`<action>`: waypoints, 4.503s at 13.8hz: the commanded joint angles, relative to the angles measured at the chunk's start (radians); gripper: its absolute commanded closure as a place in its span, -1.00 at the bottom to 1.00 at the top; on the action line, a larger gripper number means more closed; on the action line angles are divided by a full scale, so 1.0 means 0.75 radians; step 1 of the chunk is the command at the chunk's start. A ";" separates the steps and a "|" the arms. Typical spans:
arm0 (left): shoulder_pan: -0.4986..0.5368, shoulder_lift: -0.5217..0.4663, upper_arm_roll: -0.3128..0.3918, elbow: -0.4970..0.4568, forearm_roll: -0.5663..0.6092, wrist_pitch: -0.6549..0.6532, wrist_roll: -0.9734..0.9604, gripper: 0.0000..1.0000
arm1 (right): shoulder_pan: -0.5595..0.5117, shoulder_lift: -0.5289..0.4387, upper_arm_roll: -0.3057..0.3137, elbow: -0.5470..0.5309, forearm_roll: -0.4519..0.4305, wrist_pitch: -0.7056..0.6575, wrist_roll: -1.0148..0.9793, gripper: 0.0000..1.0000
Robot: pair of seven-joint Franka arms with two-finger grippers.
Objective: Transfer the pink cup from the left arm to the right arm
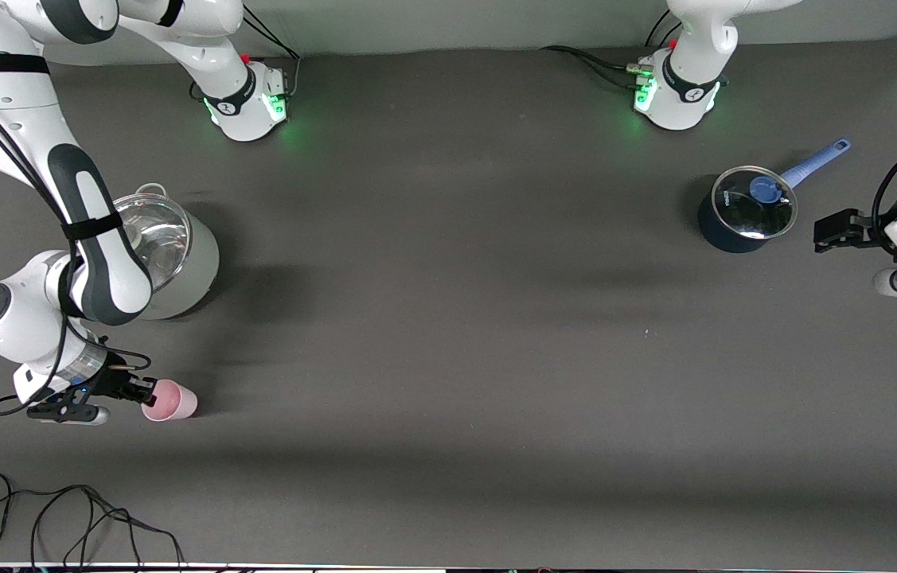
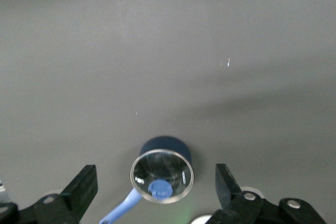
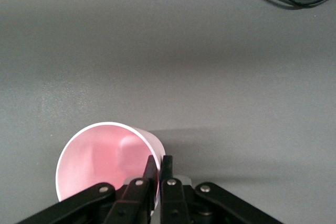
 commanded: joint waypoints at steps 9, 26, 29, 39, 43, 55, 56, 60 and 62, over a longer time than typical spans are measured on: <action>-0.089 -0.181 0.100 -0.250 0.129 0.175 0.156 -1.00 | -0.007 0.016 0.007 0.021 0.037 0.002 -0.054 -0.72; -0.148 -0.138 0.255 -0.207 -0.151 0.153 0.118 -1.00 | -0.003 -0.378 -0.034 0.332 -0.090 -0.995 -0.152 -0.99; -0.069 -0.130 0.170 -0.201 -0.132 0.128 0.130 -1.00 | -0.003 -0.519 -0.040 0.340 -0.092 -1.173 -0.142 -0.99; -0.028 -0.101 0.128 -0.170 -0.132 0.143 0.128 -1.00 | 0.085 -0.694 -0.026 0.334 -0.102 -1.407 0.008 -0.99; -0.028 -0.101 0.128 -0.174 -0.132 0.147 0.126 -1.00 | 0.128 -0.700 -0.032 0.338 -0.100 -1.403 0.081 -0.99; -0.024 -0.124 0.130 -0.227 -0.138 0.143 0.066 -1.00 | 0.126 -0.698 -0.040 0.355 -0.188 -1.330 0.243 -0.99; -0.024 -0.124 0.130 -0.227 -0.138 0.143 0.066 -1.00 | 0.126 -0.698 -0.040 0.351 -0.188 -1.334 0.241 -0.99; -0.024 -0.122 0.130 -0.227 -0.138 0.143 0.066 -1.00 | 0.124 -0.690 -0.042 0.338 -0.178 -1.350 0.188 -0.99; -0.024 -0.122 0.130 -0.229 -0.138 0.141 0.066 -1.00 | 0.124 -0.686 -0.042 0.322 -0.170 -1.350 0.186 -0.99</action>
